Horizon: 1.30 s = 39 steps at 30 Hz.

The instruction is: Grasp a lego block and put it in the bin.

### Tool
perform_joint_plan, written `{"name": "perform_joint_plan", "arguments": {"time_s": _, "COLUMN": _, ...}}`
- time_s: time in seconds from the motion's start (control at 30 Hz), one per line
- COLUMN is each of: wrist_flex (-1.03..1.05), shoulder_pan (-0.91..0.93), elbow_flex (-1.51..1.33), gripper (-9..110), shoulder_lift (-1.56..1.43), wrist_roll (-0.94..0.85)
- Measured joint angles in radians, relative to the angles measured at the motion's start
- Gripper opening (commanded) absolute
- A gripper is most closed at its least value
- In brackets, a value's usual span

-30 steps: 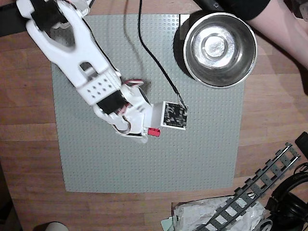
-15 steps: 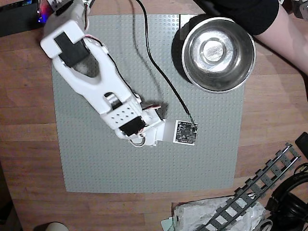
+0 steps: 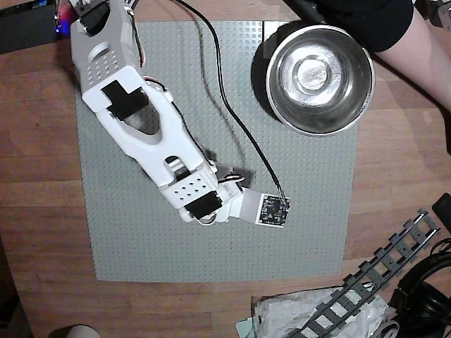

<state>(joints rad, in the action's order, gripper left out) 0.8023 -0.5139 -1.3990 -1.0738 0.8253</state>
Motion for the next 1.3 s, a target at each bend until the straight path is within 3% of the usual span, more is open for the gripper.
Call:
{"name": "perform_joint_plan", "arguments": {"time_s": 0.3, "wrist_flex": 0.201, "shoulder_pan": 0.025, "elbow_flex": 0.227, "gripper": 0, "shoulder_lift": 0.138, "wrist_roll": 0.000}}
{"name": "perform_joint_plan", "arguments": {"time_s": 0.6, "wrist_flex": 0.357, "shoulder_pan": 0.011, "elbow_flex": 0.245, "gripper": 0, "shoulder_lift": 0.043, "wrist_roll": -0.018}}
{"name": "perform_joint_plan", "arguments": {"time_s": 0.97, "wrist_flex": 0.511, "shoulder_pan": -0.169, "elbow_flex": 0.193, "gripper": 0, "shoulder_lift": -0.253, "wrist_roll": -0.199}}
{"name": "perform_joint_plan", "arguments": {"time_s": 1.3, "wrist_flex": 0.518, "shoulder_pan": -0.446, "elbow_flex": 0.087, "gripper": 0, "shoulder_lift": -0.287, "wrist_roll": -0.255}}
